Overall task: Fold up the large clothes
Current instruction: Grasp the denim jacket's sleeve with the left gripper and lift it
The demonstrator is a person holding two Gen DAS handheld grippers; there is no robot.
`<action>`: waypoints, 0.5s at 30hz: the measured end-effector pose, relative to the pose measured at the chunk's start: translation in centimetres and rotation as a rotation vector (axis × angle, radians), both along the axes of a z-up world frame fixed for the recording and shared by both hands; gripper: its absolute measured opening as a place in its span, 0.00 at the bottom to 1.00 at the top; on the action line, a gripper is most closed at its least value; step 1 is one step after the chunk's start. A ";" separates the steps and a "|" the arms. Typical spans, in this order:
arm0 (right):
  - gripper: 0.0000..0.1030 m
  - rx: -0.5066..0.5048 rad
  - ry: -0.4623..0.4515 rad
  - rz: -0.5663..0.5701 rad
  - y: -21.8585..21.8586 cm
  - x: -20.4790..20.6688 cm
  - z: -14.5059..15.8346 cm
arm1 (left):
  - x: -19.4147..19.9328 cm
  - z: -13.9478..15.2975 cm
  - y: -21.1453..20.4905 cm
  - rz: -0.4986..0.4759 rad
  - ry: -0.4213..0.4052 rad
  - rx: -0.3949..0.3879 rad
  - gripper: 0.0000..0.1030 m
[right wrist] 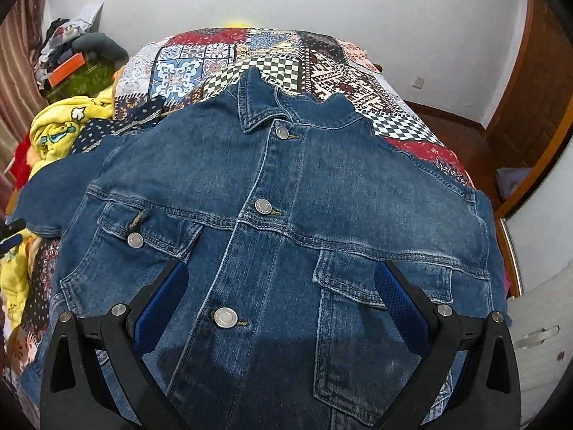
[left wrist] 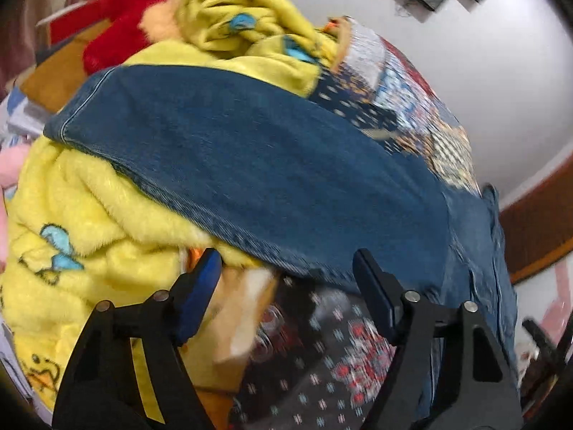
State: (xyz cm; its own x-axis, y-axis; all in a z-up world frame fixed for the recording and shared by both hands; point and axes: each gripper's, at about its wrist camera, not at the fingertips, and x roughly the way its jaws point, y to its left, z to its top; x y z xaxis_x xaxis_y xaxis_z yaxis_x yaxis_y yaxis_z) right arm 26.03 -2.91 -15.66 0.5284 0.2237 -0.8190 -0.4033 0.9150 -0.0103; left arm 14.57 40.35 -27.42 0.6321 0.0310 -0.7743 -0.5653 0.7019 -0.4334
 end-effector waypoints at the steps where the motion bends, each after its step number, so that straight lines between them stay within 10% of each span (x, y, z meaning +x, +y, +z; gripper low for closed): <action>1: 1.00 0.000 -0.002 -0.002 -0.2 -0.1 0.1 | 0.2 -0.3 0.7 0.019 -0.002 -0.014 0.70; 5: 1.00 0.002 -0.001 -0.013 0.1 0.7 0.0 | 0.7 -1.5 3.3 0.100 0.007 -0.075 0.68; 15: 1.00 0.015 -0.011 -0.040 -0.3 0.9 0.5 | 2.2 -1.3 5.3 0.118 0.089 -0.007 0.19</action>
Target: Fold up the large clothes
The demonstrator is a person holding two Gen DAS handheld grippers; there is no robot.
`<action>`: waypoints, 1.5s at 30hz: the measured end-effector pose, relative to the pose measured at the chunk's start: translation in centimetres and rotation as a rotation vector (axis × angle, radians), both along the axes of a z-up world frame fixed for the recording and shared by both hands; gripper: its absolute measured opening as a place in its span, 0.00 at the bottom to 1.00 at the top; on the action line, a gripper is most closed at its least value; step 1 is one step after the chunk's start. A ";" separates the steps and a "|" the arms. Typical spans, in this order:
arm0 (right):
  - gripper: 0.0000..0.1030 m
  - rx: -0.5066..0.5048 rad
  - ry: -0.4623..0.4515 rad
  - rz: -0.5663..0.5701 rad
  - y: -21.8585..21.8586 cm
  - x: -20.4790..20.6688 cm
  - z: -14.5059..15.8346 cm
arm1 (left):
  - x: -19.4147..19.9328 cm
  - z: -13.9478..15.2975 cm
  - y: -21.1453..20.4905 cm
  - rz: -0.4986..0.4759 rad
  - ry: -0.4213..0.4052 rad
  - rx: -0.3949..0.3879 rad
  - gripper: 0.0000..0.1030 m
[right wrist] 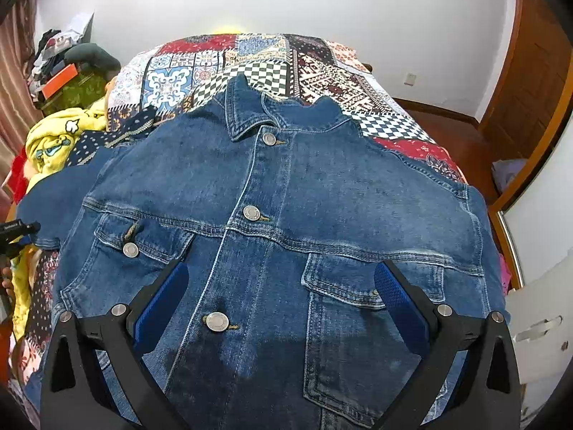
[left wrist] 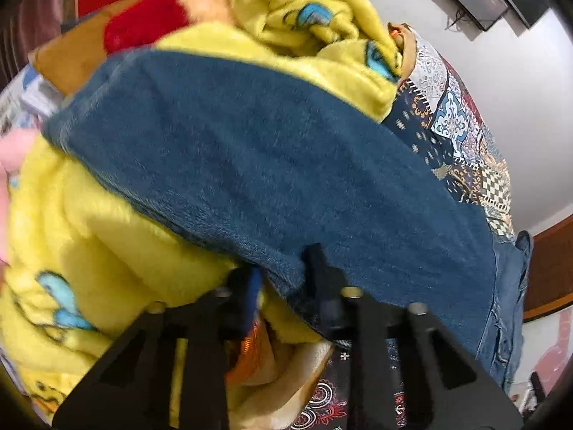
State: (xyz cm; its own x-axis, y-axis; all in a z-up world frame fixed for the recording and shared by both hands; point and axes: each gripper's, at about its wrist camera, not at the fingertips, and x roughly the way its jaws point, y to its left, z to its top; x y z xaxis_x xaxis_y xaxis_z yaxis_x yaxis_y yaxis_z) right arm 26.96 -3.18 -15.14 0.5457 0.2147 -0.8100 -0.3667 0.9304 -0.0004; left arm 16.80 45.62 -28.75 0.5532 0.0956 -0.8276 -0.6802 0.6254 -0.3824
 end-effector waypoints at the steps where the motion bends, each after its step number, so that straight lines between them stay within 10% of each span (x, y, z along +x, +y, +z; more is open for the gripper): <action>1: 1.00 0.004 -0.004 0.001 -0.1 -0.1 0.2 | 0.0 0.9 -0.2 -0.002 0.004 0.031 0.18; 9: 1.00 0.001 -0.055 0.011 -1.2 -0.3 2.0 | 2.7 12.5 -5.2 -0.102 -0.096 0.361 0.13; 21: 1.00 0.030 -0.107 0.017 -4.7 -0.5 4.1 | 10.8 23.5 -20.2 -0.388 -0.394 0.434 0.09; 33: 1.00 0.018 -0.134 0.009 -7.9 -0.9 4.5 | 16.8 16.1 -37.0 -0.787 -0.236 0.372 0.09; 45: 1.00 -0.030 -0.085 0.010 -9.1 -1.0 2.7 | 15.6 7.3 -43.9 -1.009 0.042 0.314 0.21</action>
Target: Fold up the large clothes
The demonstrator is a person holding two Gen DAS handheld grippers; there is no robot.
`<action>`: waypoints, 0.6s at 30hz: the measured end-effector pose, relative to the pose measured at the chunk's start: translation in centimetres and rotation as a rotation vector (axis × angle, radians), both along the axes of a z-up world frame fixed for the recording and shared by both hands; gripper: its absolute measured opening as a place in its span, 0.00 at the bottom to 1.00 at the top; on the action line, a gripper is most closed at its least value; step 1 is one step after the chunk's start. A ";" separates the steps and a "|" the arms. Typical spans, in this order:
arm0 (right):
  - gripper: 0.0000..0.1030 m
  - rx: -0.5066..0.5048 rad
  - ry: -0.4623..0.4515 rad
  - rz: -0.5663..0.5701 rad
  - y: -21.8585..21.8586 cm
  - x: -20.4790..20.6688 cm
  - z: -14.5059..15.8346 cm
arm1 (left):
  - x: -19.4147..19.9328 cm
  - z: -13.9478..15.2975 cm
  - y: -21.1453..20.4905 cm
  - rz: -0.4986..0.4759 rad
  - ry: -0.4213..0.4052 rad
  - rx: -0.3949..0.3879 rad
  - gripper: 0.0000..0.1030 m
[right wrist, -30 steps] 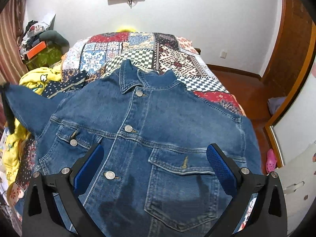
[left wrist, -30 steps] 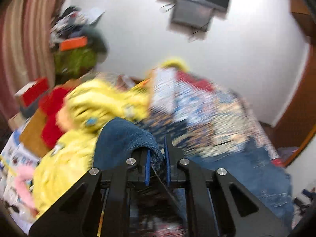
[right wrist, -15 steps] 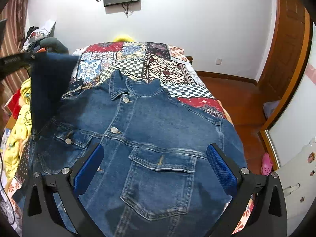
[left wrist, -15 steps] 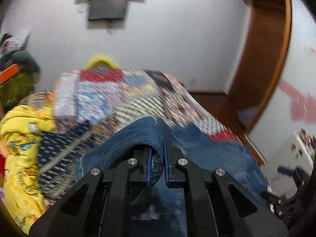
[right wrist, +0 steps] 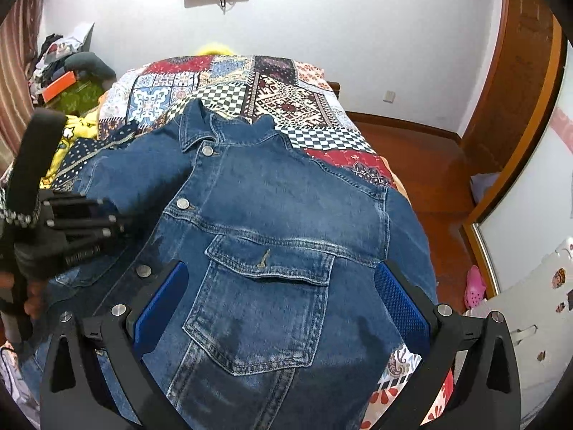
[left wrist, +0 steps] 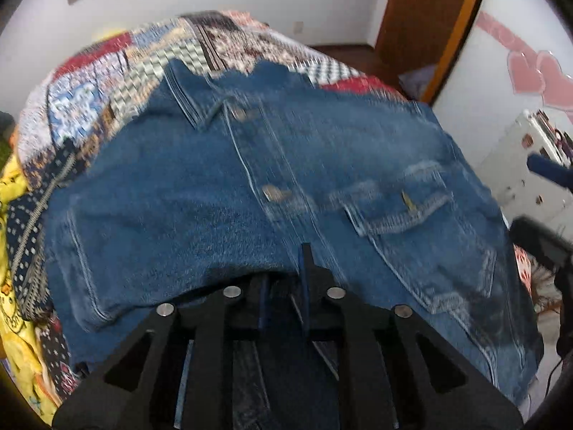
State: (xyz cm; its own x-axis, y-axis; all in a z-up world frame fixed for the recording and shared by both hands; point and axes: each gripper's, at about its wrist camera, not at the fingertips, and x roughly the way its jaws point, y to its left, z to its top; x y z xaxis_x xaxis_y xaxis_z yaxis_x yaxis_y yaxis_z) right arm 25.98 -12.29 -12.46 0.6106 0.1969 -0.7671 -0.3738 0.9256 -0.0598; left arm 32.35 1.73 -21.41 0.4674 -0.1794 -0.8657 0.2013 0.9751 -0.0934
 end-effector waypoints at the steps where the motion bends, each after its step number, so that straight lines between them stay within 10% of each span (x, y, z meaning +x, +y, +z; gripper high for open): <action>1: 1.00 -0.002 0.001 0.004 0.1 0.0 0.1 | -0.2 0.0 0.1 -0.009 0.011 -0.007 0.26; 4: 1.00 -0.013 0.000 0.015 0.6 -0.1 0.4 | -1.5 0.9 0.9 -0.021 -0.009 -0.022 0.50; 18: 1.00 -0.056 -0.053 0.307 12.0 -0.5 1.6 | -7.8 5.7 15.6 0.268 -0.175 0.084 0.75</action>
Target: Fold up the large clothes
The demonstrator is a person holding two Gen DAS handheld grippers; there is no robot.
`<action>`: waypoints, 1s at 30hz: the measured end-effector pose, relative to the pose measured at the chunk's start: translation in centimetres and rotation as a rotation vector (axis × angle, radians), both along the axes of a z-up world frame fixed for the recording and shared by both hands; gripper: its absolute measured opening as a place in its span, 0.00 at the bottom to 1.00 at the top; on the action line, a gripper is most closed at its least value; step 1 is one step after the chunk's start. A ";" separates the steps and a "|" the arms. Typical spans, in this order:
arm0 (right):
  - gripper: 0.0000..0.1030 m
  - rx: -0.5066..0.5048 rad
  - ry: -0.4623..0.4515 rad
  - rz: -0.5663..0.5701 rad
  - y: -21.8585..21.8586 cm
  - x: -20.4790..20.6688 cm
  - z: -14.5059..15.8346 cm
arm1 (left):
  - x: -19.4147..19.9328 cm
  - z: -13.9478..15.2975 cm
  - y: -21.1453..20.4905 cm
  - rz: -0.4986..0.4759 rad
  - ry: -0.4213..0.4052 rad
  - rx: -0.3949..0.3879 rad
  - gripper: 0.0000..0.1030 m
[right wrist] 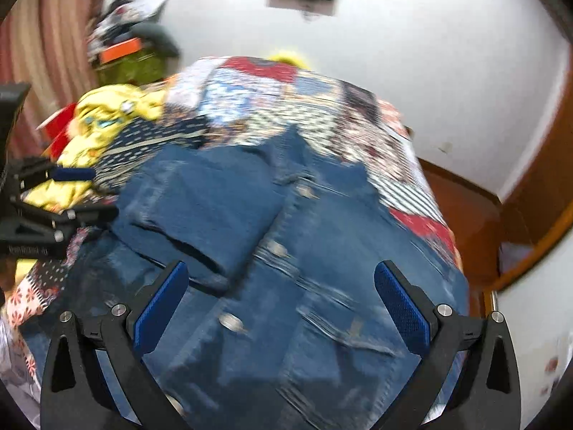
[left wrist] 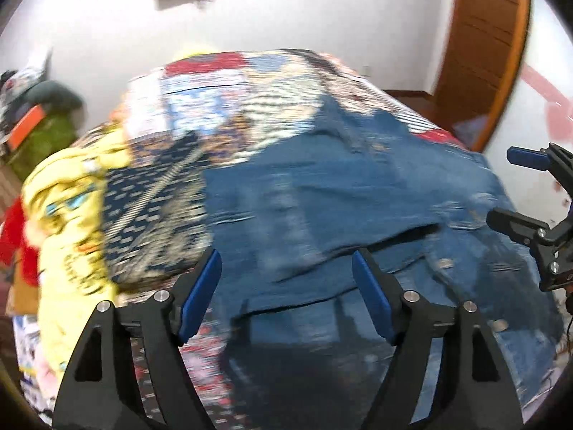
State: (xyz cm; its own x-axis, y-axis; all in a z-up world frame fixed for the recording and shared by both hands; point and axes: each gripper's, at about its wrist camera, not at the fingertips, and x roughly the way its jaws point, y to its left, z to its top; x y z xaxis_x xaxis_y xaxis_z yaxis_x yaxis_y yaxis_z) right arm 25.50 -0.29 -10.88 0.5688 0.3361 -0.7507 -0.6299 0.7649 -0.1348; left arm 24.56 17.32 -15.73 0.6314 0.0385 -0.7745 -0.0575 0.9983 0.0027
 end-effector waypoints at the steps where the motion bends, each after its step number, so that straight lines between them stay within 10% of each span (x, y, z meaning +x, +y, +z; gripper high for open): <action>1: 1.00 -0.009 0.004 0.026 1.2 0.1 -0.3 | -0.4 -0.1 1.0 0.024 0.000 0.003 0.76; 19: 0.87 -0.323 0.102 0.286 14.2 2.1 -9.2 | -5.1 -6.2 9.9 0.239 0.091 -0.126 0.76; 30: 0.15 -0.227 0.139 0.340 14.4 1.6 -8.3 | -4.8 -6.1 9.6 0.248 0.100 -0.153 0.76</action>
State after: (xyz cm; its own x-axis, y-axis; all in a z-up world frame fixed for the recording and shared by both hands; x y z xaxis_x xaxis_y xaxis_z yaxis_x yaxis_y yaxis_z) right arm 27.05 14.11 -19.22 0.3426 0.3046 -0.8887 -0.8650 0.4714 -0.1718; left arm 19.78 26.97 -21.78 0.5376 0.0598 -0.8411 -0.3069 0.9429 -0.1291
